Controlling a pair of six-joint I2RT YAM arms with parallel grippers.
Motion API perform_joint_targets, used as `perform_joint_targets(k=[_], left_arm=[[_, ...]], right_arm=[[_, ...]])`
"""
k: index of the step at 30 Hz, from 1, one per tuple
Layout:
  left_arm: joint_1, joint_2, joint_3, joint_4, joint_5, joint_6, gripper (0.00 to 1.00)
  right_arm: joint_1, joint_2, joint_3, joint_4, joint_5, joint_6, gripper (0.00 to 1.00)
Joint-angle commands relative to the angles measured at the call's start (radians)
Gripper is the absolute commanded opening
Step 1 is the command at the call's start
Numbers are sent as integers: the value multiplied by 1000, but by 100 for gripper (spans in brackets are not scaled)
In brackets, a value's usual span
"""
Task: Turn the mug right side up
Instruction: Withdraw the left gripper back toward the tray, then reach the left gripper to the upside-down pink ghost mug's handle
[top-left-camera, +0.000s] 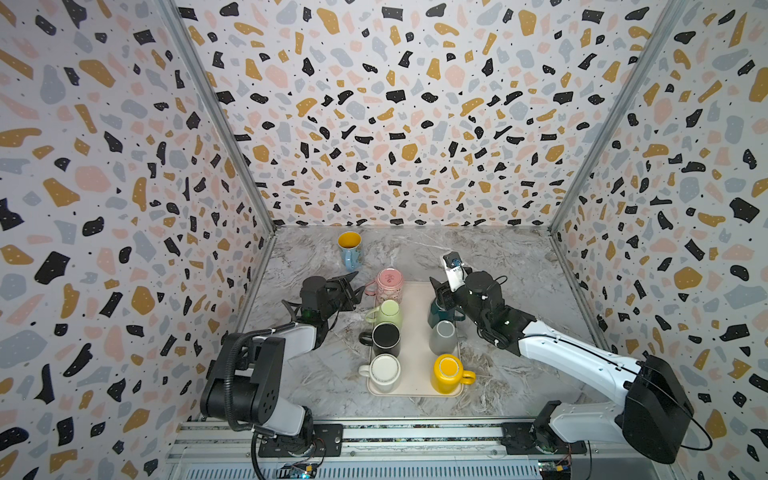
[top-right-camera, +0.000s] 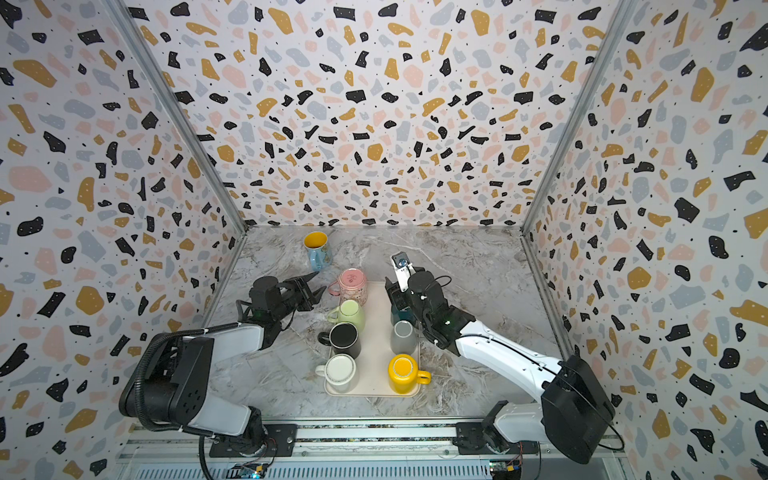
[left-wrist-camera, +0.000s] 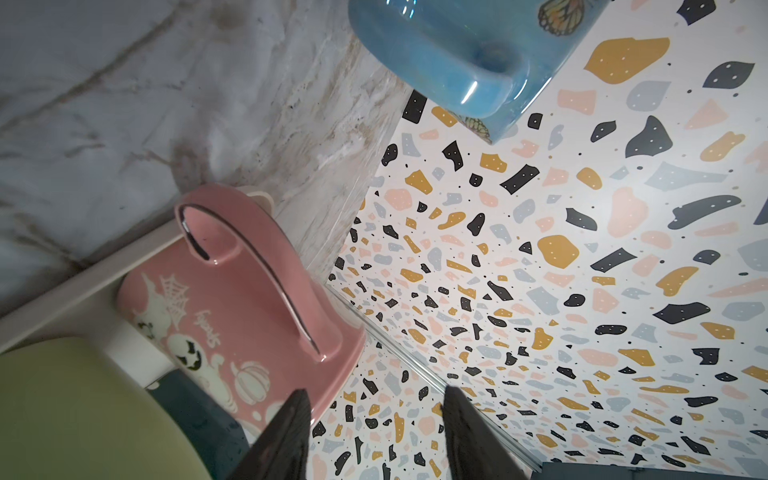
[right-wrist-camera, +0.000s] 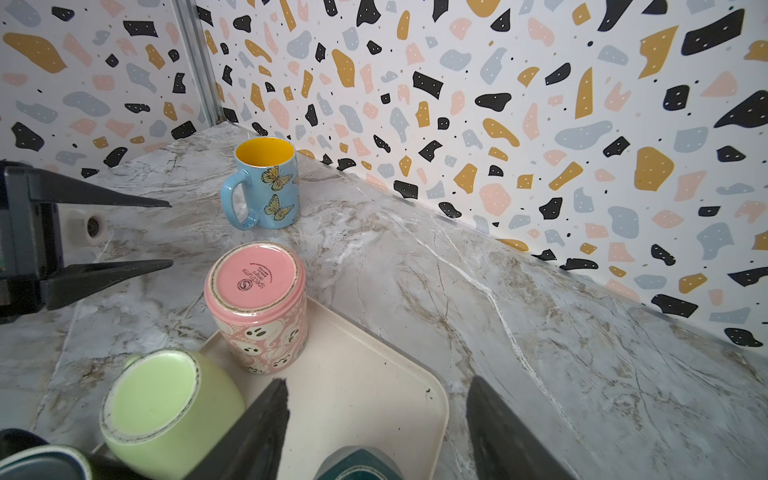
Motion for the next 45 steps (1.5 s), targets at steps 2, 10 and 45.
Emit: perform_joint_targets(k=[2,10,45], left_arm=[[-11,47,42,58,25,-32,52],[-35,91,61,2,19,-11,51],[-62,307,167,53,0,8,35]], right_arm=[[-9,10,50,-7,7,9,70],[-20,19,53,-9,0,10,70],[-39,23,53,-21,8,10,70]])
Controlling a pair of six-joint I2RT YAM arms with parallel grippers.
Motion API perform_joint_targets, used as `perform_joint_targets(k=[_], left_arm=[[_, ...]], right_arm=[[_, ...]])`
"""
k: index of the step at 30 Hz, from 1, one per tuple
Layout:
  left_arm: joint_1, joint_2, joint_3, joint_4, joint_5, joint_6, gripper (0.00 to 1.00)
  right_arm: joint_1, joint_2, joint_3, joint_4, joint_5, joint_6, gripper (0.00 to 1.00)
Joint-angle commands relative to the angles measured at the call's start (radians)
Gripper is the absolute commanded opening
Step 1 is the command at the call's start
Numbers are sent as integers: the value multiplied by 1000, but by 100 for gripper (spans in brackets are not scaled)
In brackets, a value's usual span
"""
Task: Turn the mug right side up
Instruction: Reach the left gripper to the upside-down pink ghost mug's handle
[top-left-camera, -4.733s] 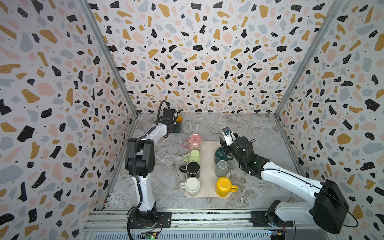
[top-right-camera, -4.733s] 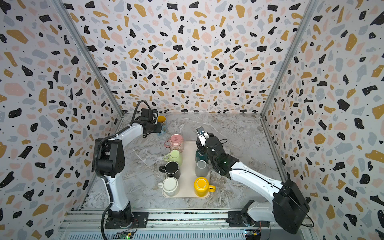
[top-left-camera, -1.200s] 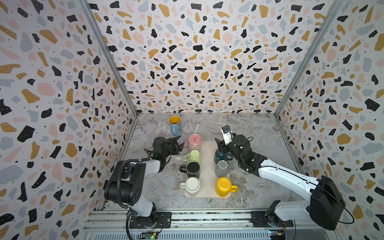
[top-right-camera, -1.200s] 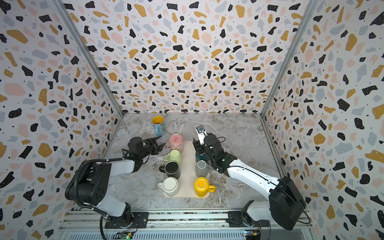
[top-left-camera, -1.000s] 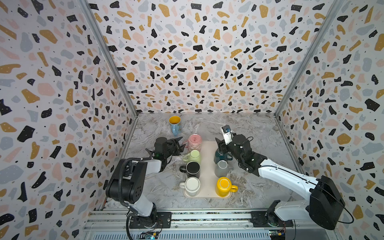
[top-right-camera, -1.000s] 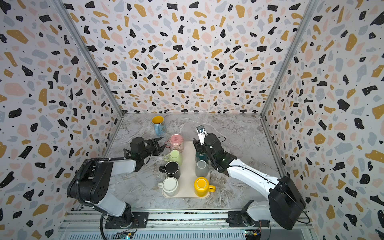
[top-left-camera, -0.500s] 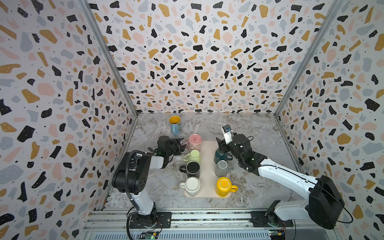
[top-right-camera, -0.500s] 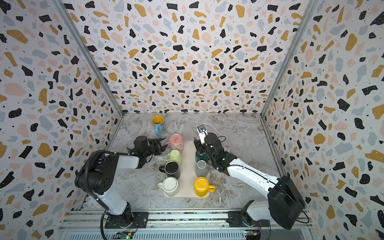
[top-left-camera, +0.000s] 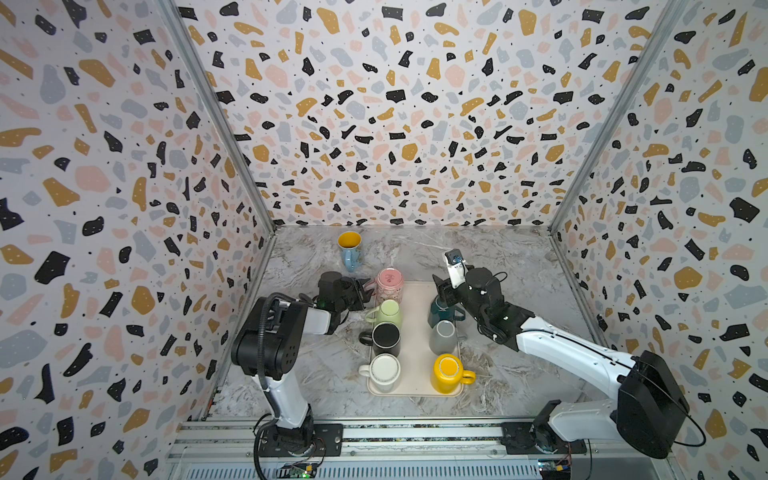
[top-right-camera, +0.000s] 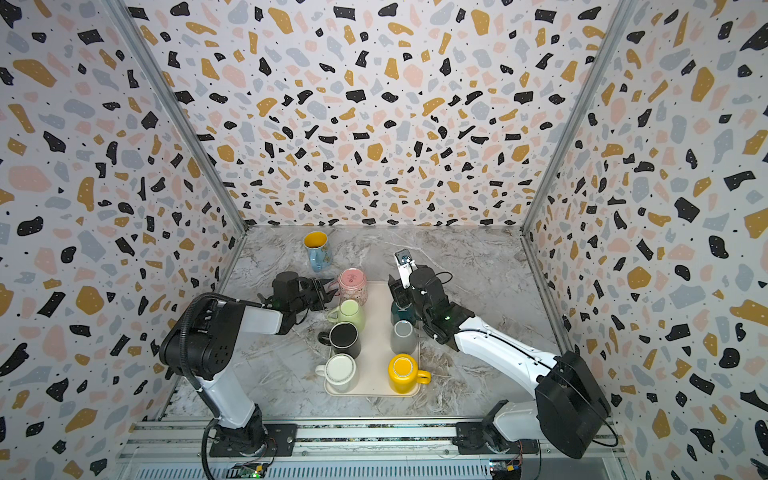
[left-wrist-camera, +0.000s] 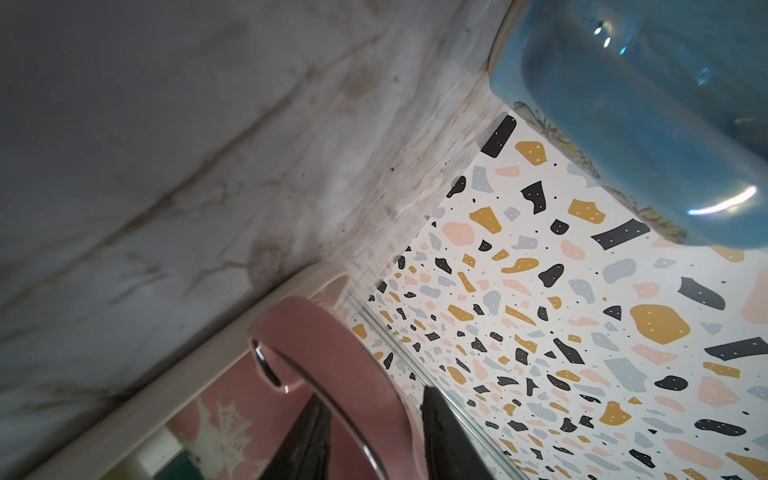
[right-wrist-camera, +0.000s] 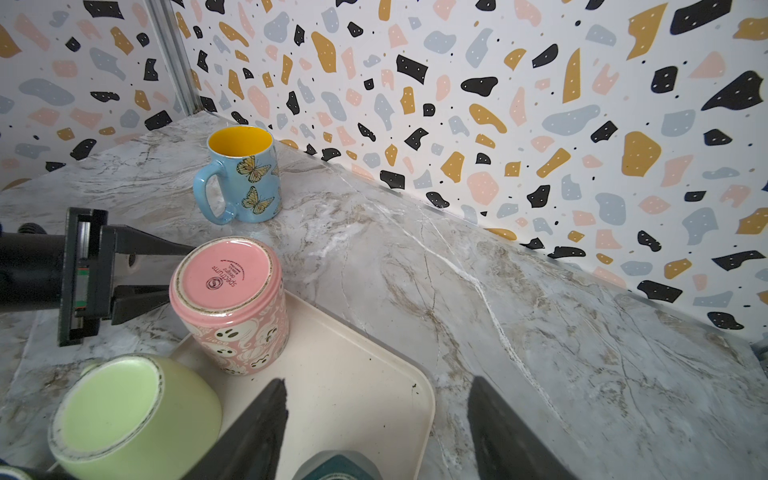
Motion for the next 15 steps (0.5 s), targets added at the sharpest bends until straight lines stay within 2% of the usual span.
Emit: perform_joint_targets(k=[1,15], left_arm=[[-6,15,35,56,2,-2,34],[-13,63,53,103,7,-19,26]], right_arm=[[-4,-6,42,-15,7,10,70],[-7,-9,37,-20,17,14,70]])
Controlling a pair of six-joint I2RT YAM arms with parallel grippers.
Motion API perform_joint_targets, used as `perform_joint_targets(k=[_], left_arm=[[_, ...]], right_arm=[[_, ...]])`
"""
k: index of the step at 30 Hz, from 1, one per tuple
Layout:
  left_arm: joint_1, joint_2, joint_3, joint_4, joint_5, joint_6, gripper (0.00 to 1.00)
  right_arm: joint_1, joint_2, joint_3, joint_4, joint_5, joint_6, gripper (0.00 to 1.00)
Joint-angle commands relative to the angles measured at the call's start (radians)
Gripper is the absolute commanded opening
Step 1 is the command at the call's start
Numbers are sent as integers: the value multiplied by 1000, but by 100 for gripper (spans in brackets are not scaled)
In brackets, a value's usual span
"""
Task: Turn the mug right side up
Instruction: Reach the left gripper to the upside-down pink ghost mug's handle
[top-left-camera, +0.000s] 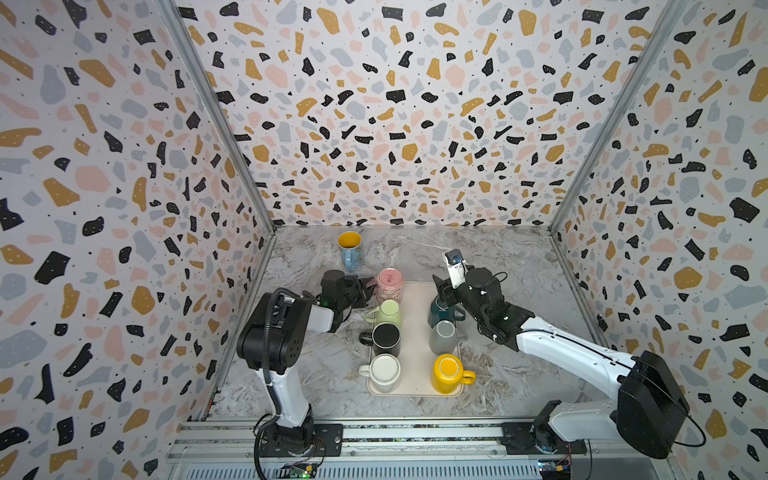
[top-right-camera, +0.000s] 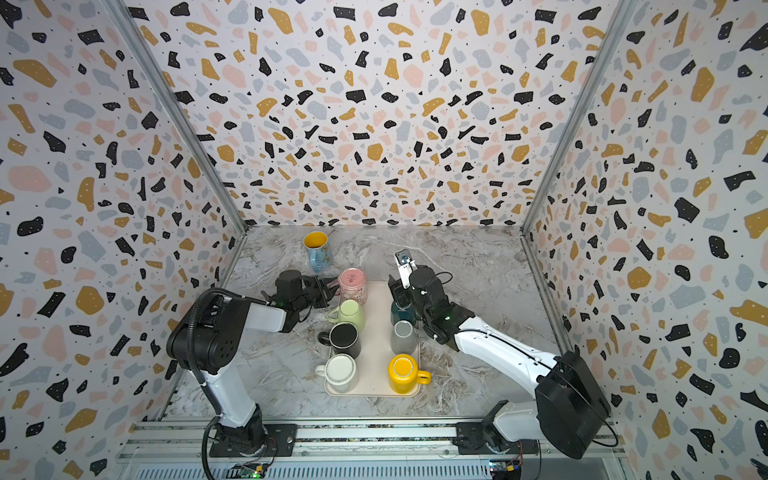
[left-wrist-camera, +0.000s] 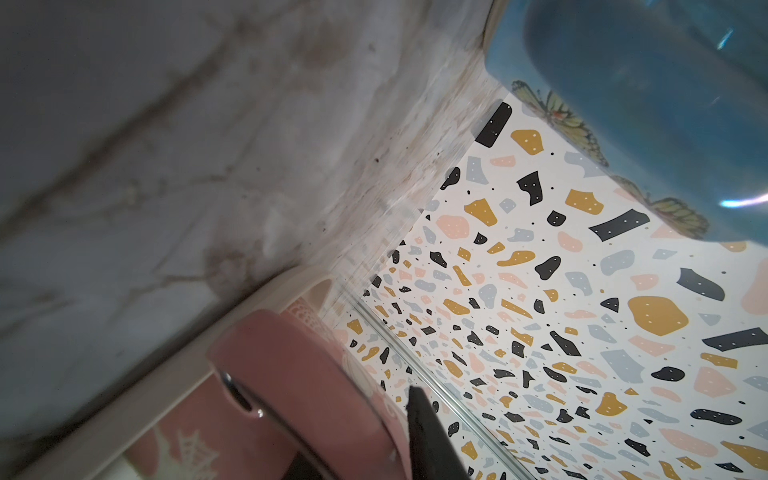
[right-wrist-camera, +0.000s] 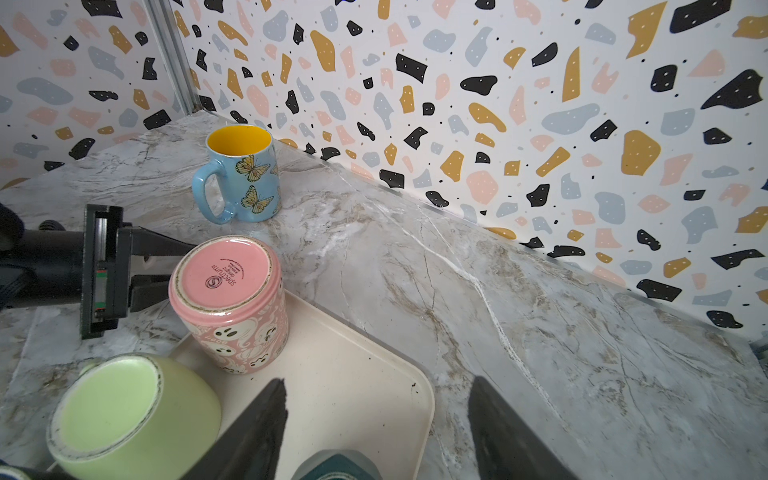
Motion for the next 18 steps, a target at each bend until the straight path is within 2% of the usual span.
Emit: perform_joint_targets(k=[1,14,18], left_arm=[[-6,20,20,61,7,-13,25],[-13,59,48,116,8,-44,11],[-13,71,59,150,5,-64,3]], right_arm=[[-5,-9,37,-16,17,14,71],[-10,-6,34,-18,26,15,71],[-12,-6,32,-17,26,17,71]])
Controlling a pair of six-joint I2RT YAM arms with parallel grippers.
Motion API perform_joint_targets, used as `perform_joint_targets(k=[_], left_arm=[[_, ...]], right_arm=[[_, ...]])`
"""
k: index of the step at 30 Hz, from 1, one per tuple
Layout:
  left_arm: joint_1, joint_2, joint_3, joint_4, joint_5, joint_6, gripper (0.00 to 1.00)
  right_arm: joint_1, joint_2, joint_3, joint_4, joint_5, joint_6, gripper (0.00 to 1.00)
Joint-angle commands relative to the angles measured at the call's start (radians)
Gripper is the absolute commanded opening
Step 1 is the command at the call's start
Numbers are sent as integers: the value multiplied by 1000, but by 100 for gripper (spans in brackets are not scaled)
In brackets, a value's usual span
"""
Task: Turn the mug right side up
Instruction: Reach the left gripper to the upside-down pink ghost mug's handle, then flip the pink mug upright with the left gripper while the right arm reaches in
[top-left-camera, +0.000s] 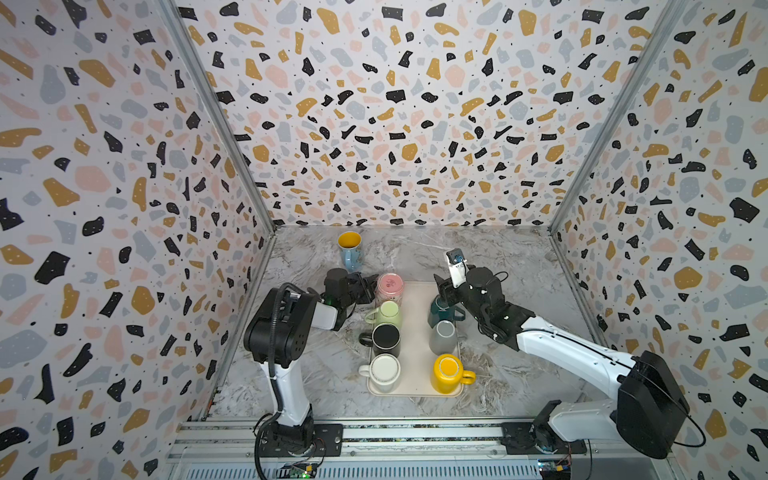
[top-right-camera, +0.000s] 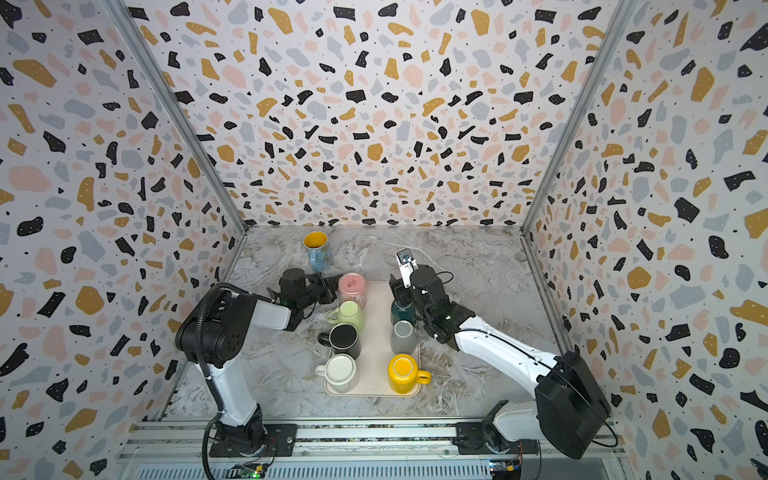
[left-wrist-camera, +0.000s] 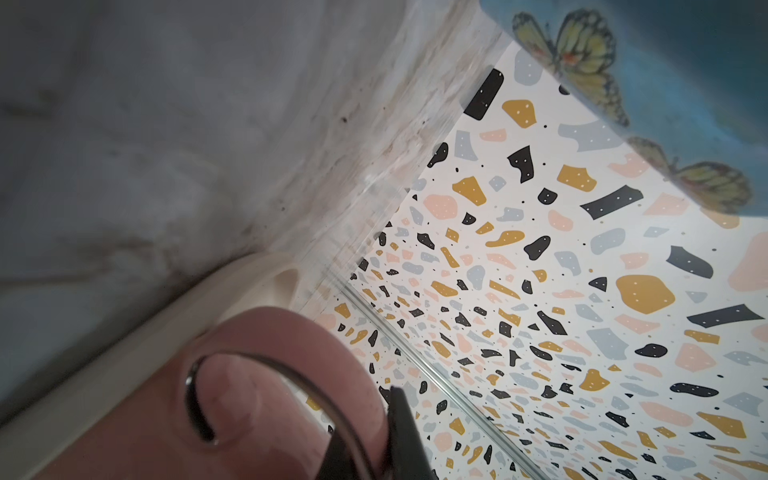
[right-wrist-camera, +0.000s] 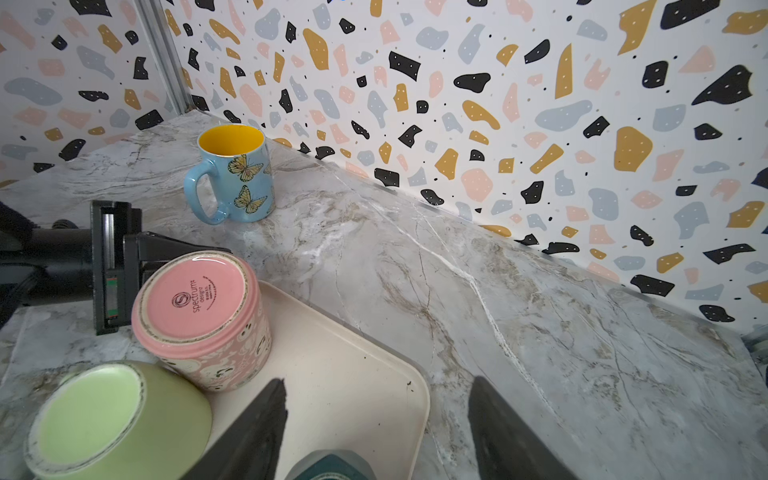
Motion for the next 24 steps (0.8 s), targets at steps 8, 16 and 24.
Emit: perform_joint_targets(k=[8,16,24], left_arm=[[6,36,52,172,-26,-88,0],[6,42,100,316,-52,-70,0],[-1,28,163,409,-26,25,0]], right_arm=[[-6,-10,32,-17,23,10,71],[-7,-16,33,-17,22,8,71],[-6,-20,29,-17,12,15,71]])
